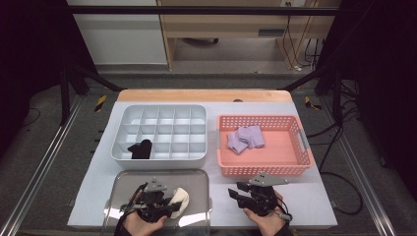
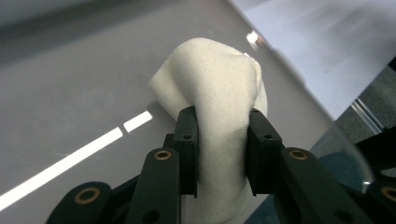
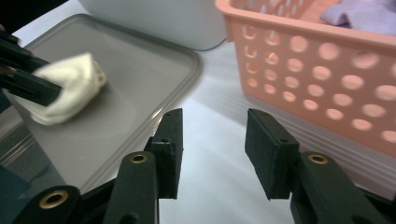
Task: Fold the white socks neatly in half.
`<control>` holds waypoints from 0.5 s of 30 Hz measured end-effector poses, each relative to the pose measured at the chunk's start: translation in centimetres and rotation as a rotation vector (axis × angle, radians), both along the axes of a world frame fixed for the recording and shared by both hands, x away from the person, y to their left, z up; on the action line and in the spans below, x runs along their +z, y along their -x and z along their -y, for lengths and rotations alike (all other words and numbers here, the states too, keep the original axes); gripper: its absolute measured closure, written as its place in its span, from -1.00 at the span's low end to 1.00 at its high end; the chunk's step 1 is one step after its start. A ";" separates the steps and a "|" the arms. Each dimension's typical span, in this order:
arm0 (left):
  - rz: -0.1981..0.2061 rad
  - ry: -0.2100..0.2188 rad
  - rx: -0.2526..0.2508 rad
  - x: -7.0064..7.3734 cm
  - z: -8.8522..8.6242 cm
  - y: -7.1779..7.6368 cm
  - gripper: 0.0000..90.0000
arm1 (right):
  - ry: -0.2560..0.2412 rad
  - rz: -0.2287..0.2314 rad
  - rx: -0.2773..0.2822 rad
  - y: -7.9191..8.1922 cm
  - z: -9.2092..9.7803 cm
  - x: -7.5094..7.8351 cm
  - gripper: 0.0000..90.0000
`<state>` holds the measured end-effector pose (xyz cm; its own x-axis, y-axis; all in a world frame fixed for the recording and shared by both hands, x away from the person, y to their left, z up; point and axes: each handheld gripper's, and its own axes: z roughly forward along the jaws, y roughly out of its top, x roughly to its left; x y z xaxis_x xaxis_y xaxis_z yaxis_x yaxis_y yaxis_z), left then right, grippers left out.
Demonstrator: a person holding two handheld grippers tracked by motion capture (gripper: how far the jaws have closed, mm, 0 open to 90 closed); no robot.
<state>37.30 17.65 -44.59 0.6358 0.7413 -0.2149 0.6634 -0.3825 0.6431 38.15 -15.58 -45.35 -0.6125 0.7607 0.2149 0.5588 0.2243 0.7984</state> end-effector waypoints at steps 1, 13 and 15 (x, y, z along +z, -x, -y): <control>0.018 0.007 -0.006 0.6 -0.1 0.1 0.52 | 0.001 0.003 -0.007 0.0 0.2 0.0 0.27; 0.101 0.032 -0.030 4.0 -0.9 -0.8 0.51 | 0.061 0.041 -0.087 0.2 1.8 -0.2 0.17; 0.119 0.047 -0.034 4.6 -1.1 -1.2 0.51 | 0.066 0.038 -0.103 0.2 2.1 -0.2 0.13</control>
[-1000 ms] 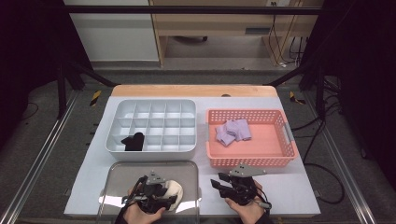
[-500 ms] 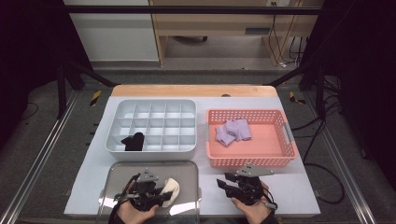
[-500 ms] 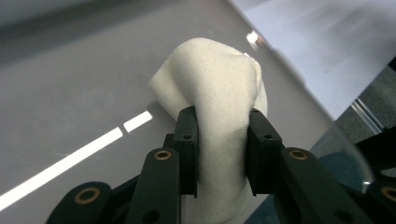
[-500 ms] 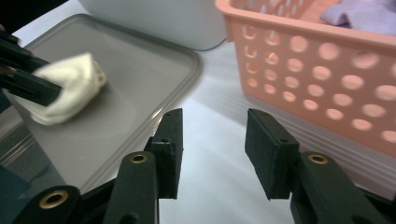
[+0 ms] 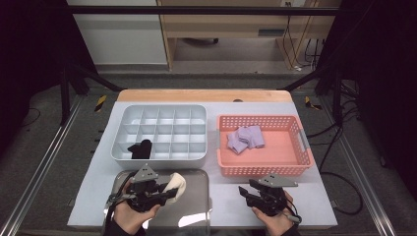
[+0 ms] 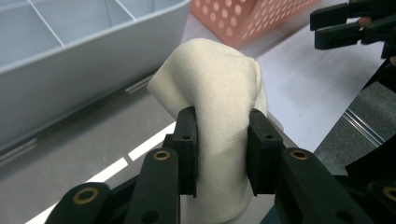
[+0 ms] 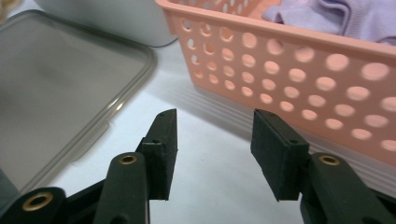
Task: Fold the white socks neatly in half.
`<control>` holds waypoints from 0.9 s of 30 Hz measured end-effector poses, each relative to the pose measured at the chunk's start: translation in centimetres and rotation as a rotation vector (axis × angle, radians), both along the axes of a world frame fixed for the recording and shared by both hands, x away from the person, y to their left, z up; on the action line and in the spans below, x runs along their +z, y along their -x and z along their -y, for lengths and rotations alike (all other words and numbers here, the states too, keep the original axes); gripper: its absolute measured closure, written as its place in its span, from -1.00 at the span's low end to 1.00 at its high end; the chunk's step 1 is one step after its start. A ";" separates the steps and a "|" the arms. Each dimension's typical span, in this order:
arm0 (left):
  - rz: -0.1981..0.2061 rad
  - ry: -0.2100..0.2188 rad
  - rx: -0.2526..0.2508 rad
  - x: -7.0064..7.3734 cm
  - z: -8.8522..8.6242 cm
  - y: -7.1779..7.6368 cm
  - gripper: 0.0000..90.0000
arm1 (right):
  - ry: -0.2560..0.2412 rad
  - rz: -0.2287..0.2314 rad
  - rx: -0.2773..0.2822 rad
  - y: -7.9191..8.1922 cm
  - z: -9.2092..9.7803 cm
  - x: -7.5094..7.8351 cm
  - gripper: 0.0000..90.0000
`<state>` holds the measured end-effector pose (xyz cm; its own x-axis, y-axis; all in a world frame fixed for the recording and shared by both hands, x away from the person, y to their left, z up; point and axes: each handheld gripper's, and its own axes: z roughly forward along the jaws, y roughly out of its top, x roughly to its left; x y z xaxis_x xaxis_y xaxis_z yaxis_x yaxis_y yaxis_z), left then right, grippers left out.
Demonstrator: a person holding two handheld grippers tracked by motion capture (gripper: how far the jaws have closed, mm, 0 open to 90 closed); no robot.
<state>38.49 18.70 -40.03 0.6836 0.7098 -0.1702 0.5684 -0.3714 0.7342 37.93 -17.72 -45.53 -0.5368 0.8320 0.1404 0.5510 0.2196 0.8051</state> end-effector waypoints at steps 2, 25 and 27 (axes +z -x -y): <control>0.009 -0.002 -0.003 0.2 -0.1 -0.1 0.51 | 0.006 0.006 -0.004 0.0 0.1 0.0 0.12; 0.092 0.020 0.047 2.1 -1.9 -3.1 0.50 | 0.039 0.019 -0.114 0.0 1.9 -0.2 -0.19; 0.098 0.027 0.052 2.3 -2.0 -3.3 0.50 | 0.044 0.018 -0.114 -0.1 2.0 -0.2 -0.20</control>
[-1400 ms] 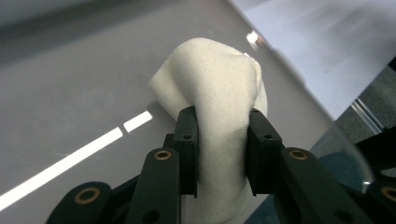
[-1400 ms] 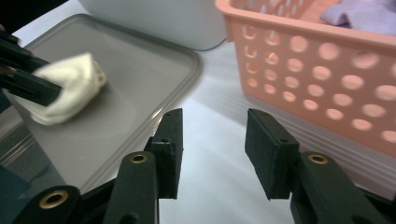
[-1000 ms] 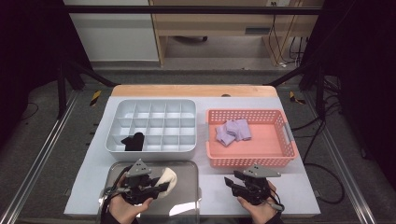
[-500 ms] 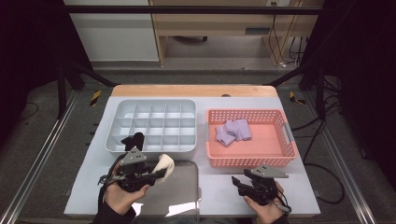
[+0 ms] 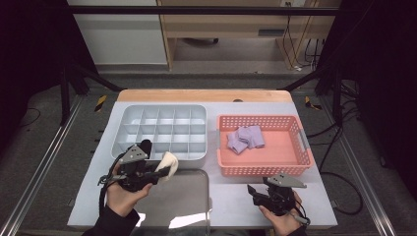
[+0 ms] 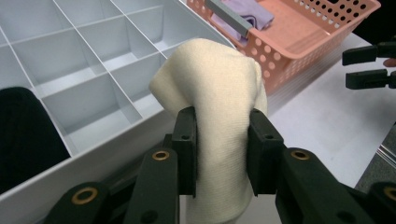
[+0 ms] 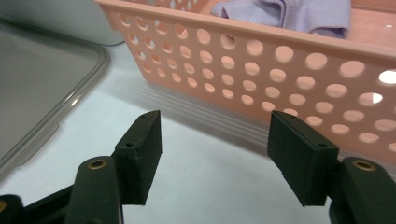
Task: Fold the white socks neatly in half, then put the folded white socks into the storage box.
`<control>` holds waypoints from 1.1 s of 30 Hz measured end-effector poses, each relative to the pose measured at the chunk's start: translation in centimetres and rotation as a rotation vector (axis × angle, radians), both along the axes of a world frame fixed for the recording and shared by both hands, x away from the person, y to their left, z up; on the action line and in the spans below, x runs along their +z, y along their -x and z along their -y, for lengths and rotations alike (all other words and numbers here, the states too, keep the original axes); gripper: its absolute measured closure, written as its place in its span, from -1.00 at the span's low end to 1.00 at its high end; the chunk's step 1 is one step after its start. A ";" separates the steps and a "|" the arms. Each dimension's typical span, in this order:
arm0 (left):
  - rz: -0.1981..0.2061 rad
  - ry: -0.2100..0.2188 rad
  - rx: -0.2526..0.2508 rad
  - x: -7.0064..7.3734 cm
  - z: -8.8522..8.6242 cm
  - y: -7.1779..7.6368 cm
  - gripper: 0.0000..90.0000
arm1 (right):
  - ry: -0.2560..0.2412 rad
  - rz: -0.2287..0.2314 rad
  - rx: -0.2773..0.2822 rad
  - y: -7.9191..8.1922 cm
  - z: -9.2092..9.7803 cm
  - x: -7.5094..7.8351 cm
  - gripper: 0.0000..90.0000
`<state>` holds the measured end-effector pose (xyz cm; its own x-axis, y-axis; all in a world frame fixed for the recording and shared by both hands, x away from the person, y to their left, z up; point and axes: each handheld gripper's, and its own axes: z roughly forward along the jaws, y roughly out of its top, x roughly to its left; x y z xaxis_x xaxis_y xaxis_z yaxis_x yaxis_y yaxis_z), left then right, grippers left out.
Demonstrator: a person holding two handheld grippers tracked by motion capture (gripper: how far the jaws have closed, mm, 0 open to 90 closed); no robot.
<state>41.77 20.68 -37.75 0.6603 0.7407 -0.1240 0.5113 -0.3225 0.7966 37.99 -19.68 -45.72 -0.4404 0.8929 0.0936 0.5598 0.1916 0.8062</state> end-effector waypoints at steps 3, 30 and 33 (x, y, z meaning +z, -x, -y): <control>0.004 0.005 0.008 0.5 -0.3 -0.3 0.50 | 0.004 0.001 0.000 0.0 0.1 0.0 -0.21; 0.016 0.020 0.110 2.3 -2.1 -5.2 0.50 | 0.015 -0.001 0.010 0.0 0.1 -0.3 -0.20; 0.002 0.018 0.122 1.9 -2.2 -5.9 0.50 | 0.017 0.000 0.012 -0.1 0.1 -0.3 -0.20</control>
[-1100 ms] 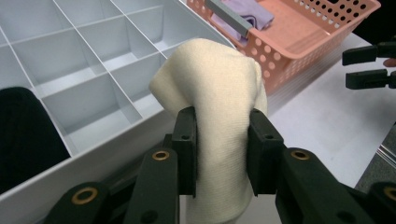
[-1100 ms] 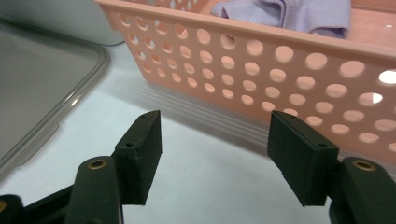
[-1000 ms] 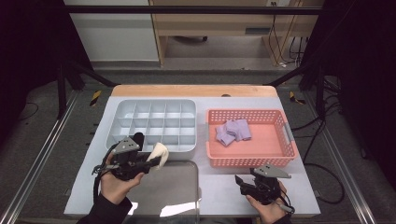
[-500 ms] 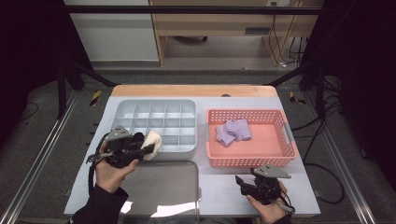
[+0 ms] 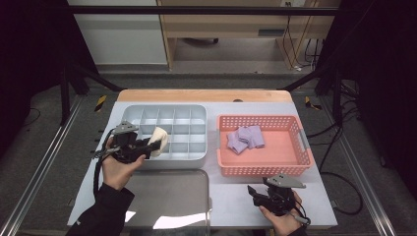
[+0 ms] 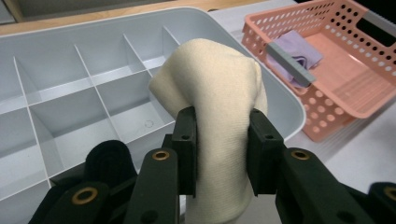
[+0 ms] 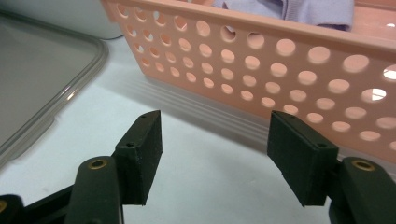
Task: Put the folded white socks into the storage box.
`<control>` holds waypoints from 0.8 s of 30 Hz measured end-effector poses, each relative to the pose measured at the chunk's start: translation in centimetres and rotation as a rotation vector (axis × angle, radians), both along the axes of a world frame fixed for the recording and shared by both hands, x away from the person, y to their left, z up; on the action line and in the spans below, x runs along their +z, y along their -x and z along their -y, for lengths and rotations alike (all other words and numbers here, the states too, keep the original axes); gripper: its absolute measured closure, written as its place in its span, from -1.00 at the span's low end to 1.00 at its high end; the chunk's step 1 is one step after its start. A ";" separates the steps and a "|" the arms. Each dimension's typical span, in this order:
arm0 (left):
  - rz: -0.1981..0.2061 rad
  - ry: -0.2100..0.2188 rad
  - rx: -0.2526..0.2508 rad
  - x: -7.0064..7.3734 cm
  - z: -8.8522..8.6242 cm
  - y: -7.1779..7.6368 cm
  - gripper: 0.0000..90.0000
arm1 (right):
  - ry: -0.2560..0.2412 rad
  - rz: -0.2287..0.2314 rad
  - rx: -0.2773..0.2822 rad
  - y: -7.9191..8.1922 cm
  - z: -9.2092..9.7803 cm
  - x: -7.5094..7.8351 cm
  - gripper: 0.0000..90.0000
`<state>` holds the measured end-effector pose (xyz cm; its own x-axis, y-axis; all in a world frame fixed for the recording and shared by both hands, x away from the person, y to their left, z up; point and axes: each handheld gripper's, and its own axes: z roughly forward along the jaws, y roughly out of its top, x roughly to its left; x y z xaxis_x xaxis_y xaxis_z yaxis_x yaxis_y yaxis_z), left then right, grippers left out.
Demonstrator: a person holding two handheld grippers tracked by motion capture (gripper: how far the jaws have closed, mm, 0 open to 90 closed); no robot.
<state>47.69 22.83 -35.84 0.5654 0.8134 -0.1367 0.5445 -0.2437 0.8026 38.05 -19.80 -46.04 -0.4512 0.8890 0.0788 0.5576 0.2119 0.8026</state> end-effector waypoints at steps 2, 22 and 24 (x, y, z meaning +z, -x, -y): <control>-0.017 -0.004 0.009 -0.4 -0.1 -0.6 0.50 | 0.002 0.000 -0.001 0.0 0.0 0.0 -0.20; -0.149 -0.067 0.050 -5.3 0.0 -5.0 0.50 | 0.003 -0.012 0.009 -0.1 -0.2 -0.2 -0.19; -0.156 -0.074 0.049 -5.6 0.0 -5.1 0.51 | 0.002 -0.013 0.009 -0.1 -0.1 -0.2 -0.19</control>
